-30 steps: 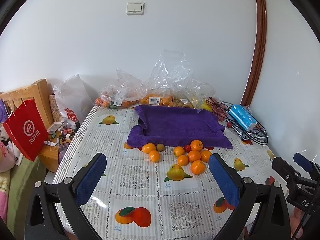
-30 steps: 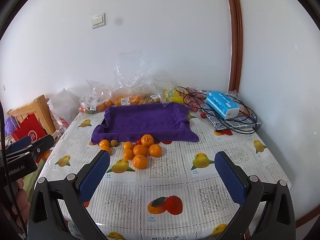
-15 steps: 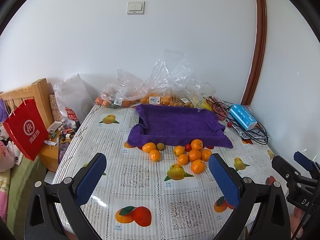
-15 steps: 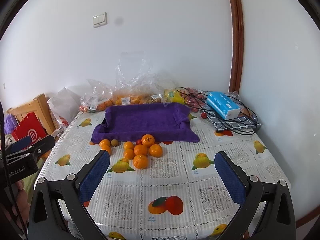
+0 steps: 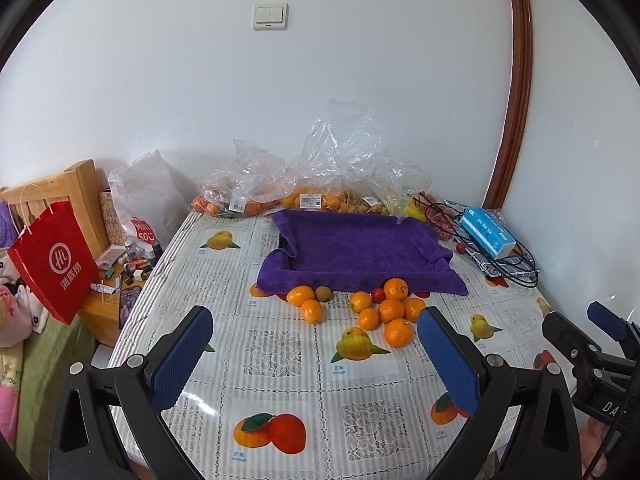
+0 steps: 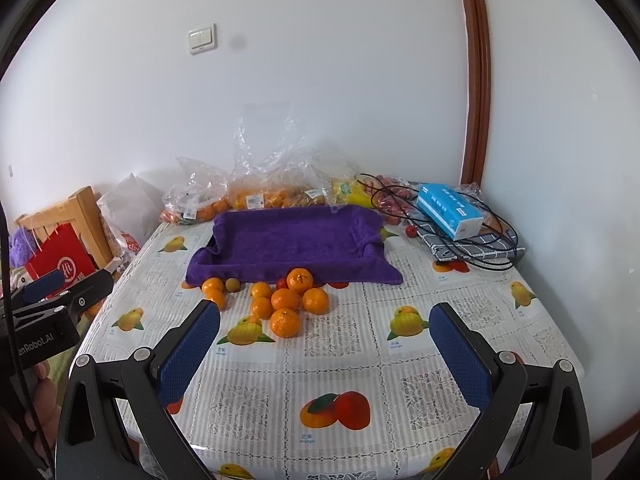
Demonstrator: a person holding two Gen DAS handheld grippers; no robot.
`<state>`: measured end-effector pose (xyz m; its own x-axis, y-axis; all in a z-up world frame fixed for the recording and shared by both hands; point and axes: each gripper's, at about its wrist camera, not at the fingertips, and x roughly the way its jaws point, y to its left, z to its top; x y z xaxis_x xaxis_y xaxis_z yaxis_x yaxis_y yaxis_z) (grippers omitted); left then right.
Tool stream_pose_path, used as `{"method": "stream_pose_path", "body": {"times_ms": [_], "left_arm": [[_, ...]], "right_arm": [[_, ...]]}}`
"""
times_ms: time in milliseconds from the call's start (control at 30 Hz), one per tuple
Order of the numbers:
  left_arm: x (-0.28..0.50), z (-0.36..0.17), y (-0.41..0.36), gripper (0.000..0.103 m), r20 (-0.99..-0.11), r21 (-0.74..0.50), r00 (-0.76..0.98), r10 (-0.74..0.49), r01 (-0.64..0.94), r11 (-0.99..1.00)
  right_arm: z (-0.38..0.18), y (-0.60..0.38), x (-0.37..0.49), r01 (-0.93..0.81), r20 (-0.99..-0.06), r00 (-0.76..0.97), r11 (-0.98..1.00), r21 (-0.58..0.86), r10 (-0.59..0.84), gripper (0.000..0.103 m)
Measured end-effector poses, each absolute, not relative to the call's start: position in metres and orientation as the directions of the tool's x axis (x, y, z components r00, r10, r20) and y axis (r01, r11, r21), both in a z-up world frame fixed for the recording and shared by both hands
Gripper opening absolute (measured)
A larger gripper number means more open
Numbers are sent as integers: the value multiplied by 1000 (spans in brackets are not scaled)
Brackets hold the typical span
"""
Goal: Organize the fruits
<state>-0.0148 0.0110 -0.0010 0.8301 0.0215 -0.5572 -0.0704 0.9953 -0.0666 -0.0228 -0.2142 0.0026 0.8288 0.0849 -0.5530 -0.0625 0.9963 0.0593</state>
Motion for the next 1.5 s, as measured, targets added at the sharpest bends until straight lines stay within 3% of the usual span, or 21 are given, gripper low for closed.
{"method": "stream_pose_path", "body": {"times_ms": [367,700,833,933,1033,1367,1500], "left_arm": [[10,-19,21,102,-572,-38,819,49,-86,996],[66,-86,40,99,-689,-38,723,56,-114,993],[85,-111,48,97,-728,-34,683,65,-132,991],[97,-124,54,97,-748,-46,661,59,-140,989],[111,-133,57,96,-754,-43,654,60,-140,989],[142,-157,64,96,-775,-68,631,36,-139,988],[148,-164,63,96,-783,-77,622,19,-126,989]], "right_arm": [[-13,-220,5,-32,-573,817,997,71,67,103],[-82,-211,58,-94,-634,771,995,-25,57,102],[-106,-211,87,-81,-681,731,997,-19,47,87],[-118,-210,109,-84,-701,710,996,3,62,83],[-128,-212,129,-96,-727,678,994,54,105,68],[-158,-198,170,-201,-773,605,976,86,193,54],[-168,-195,178,-223,-788,580,971,89,205,53]]}}
